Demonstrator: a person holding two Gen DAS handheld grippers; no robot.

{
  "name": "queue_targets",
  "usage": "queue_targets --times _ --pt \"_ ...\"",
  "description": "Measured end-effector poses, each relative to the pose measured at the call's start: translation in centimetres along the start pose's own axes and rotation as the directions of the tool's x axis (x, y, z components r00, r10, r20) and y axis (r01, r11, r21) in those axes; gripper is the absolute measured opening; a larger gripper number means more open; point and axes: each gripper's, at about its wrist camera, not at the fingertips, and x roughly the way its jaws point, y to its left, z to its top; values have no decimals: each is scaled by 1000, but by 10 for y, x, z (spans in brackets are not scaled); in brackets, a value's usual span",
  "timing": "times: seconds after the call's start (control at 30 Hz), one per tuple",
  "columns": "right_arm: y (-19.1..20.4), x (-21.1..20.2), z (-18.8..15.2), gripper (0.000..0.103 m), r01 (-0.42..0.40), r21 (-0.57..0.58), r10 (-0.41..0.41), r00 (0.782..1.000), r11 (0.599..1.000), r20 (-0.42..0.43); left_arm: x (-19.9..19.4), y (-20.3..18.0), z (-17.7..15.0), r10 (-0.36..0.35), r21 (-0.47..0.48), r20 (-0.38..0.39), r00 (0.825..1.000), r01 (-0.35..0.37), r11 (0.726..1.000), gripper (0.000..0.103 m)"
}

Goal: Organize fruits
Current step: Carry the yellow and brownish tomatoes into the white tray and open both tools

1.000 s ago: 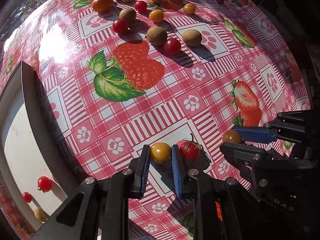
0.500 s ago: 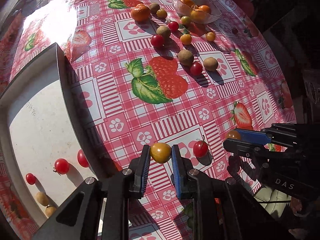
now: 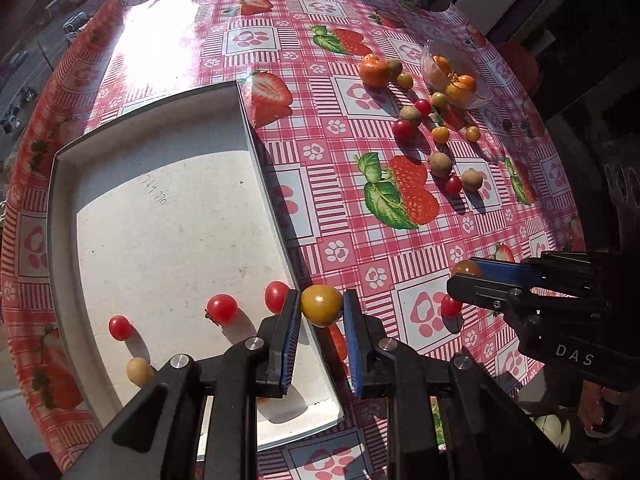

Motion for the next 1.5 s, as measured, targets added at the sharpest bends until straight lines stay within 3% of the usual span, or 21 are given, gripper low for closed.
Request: queue_targets --times 0.3,0.5,0.83,1.23,1.27,1.3,1.33,1.37,1.5 --pt "55 12 25 23 -51 -73 51 999 996 -7 -11 65 -8 67 -112 20 998 -64 992 22" --pt "91 30 43 23 -83 -104 80 996 991 -30 -1 92 -7 109 -139 8 994 -106 985 22" --pt "124 71 65 23 -85 -124 74 993 989 -92 25 104 -2 131 -131 -23 991 -133 982 22" --pt "126 101 69 25 -29 -141 7 988 990 -157 33 110 -9 129 -156 -49 990 -135 978 23" --pt "125 102 69 25 -27 -141 4 987 990 -162 33 110 -8 134 -154 -53 990 -141 978 25" --pt "124 103 68 25 -27 -138 4 986 990 -167 33 110 -8 137 -153 -53 989 -144 978 36" --pt "123 103 68 26 -31 -134 8 986 990 -166 33 109 -8 151 -152 -49 987 -157 976 59" --pt "128 107 72 27 -34 -136 11 986 990 -169 32 107 -7 173 -153 -39 984 -177 972 72" --pt "131 109 76 46 -63 -132 39 984 989 -175 33 109 -8 190 -157 -54 980 -197 968 72"
